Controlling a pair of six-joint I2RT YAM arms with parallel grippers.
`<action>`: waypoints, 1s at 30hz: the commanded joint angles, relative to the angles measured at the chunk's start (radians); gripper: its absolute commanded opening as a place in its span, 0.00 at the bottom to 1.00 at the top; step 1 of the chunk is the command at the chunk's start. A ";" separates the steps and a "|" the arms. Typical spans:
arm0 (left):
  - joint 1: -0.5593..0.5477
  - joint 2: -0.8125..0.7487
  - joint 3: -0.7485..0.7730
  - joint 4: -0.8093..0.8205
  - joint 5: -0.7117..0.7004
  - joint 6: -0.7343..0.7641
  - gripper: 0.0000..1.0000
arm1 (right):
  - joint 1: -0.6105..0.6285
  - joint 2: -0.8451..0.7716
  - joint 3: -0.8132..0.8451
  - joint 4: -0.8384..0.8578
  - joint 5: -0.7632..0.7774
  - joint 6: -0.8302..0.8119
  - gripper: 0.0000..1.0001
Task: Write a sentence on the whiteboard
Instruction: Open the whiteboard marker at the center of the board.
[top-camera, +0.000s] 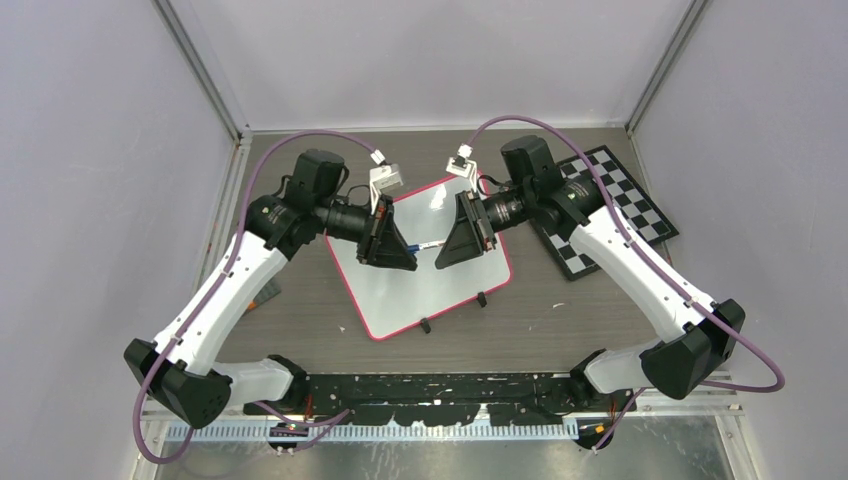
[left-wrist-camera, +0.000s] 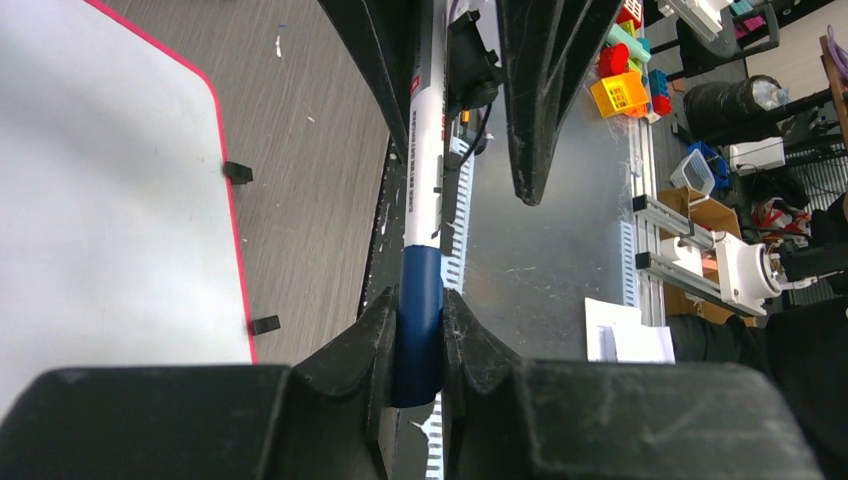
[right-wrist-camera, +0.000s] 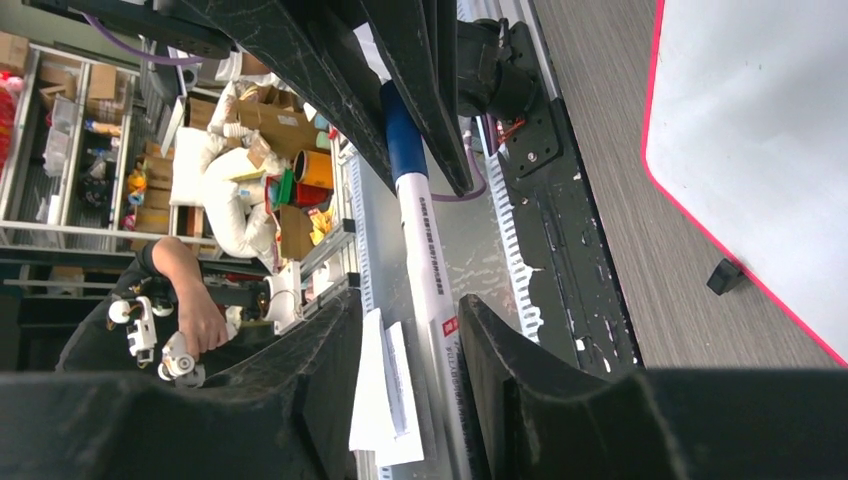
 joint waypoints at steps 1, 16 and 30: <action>0.000 -0.020 0.012 0.031 0.024 -0.010 0.00 | -0.007 -0.020 0.033 0.066 -0.006 0.047 0.48; 0.000 -0.027 0.012 0.009 0.033 0.001 0.00 | -0.017 -0.031 0.011 0.089 -0.044 0.067 0.43; -0.002 0.017 0.030 0.012 0.035 -0.002 0.00 | 0.004 -0.035 0.010 0.041 -0.073 0.013 0.00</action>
